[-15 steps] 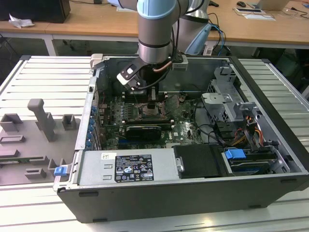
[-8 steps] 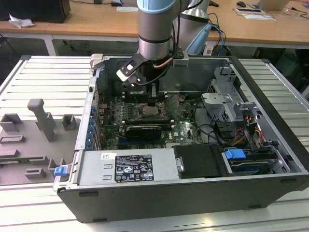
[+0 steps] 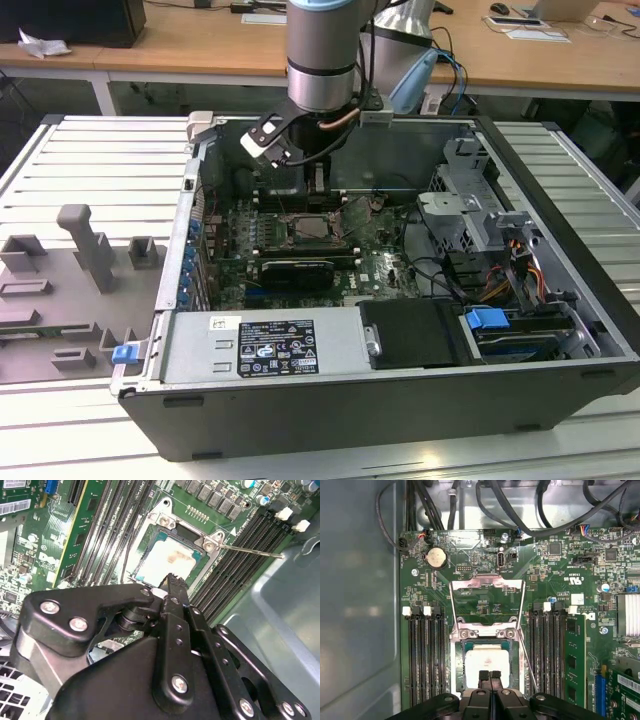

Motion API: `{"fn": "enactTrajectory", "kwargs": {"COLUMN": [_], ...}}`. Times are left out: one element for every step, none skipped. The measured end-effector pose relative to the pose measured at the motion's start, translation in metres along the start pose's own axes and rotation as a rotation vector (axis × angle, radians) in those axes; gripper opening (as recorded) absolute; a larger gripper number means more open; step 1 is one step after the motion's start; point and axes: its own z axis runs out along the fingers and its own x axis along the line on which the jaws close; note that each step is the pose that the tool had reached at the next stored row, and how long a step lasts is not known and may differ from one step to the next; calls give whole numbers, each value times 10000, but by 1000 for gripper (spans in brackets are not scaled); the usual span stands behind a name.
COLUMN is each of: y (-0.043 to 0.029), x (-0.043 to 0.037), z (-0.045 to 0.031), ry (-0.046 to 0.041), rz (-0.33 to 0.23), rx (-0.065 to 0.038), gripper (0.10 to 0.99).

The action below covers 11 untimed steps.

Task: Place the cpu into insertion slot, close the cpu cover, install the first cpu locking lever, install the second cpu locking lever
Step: 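Close the cpu cover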

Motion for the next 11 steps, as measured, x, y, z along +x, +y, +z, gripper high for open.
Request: {"fn": "enactTrajectory", "kwargs": {"y": [0, 2, 17, 27, 43, 57, 59, 59, 59, 60, 60], "x": [1, 0, 1, 1, 1, 2, 2, 2, 2, 2, 3], "z": [-6, -7, -5, -5, -3, -2, -2, -3, -8, -18, -48], "ry": [-26, -36, -37, -38, -38, -38, -38, -39, -41, -40, -38], "rz": [0, -1, 1, 0, 1, 0, 0, 0, 0, -1, 0], "rx": [-3, -2, -2, -1, -1, -1, -1, -1, 0, -1, -1], "gripper": [106, 106, 106, 106, 106, 106, 106, 106, 106, 106, 106]}}
